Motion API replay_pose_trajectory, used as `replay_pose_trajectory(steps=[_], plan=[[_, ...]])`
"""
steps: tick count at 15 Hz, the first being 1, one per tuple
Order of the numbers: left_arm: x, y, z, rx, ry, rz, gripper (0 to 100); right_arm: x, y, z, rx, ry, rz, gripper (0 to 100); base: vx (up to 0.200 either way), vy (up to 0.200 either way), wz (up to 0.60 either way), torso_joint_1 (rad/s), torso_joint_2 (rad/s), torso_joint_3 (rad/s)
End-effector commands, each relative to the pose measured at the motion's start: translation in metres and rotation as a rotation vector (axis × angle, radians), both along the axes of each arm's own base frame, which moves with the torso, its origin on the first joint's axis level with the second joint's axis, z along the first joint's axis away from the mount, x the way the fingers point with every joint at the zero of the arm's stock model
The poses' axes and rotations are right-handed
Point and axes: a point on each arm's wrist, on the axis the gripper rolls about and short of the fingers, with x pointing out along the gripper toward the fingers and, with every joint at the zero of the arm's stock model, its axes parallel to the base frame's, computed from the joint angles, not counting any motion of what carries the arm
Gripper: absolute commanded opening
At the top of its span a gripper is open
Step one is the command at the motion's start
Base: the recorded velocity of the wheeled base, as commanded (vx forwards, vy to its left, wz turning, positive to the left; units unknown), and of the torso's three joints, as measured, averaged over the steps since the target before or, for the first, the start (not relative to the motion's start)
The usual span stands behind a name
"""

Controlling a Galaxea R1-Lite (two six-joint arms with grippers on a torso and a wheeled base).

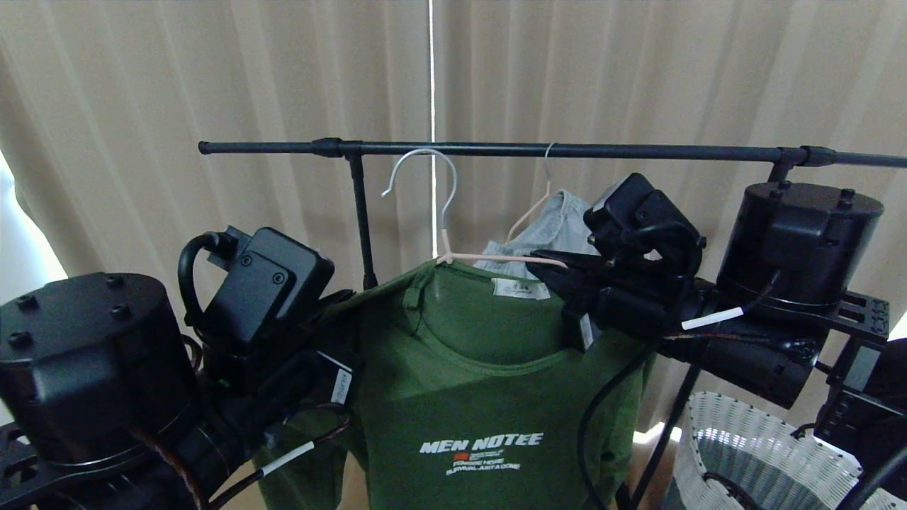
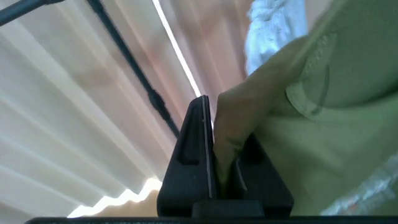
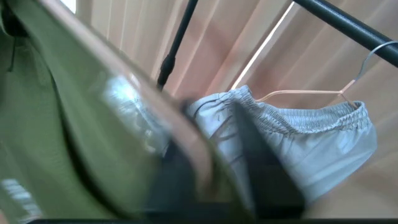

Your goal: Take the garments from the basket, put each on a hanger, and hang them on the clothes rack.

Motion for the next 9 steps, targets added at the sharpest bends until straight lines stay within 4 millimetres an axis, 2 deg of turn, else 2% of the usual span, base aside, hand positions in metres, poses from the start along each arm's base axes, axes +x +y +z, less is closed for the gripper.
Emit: replay_pose_trajectory(steps=[1, 9], plan=[[-0.0010, -0.0006, -0.0001, 0.002, 0.001, -0.004, 0, -0.0003, -0.0003, 0.0005, 0.002, -0.002, -0.001, 0, 0.000, 0.000, 0.00, 0.000, 0.00, 0.000], [-0.0054, 0.0049, 0.0040, -0.004, -0.016, -0.003, 0, -0.0019, -0.0016, 0.0018, 0.008, -0.010, -0.001, 0, 0.000, 0.000, 0.00, 0.000, 0.00, 0.000]])
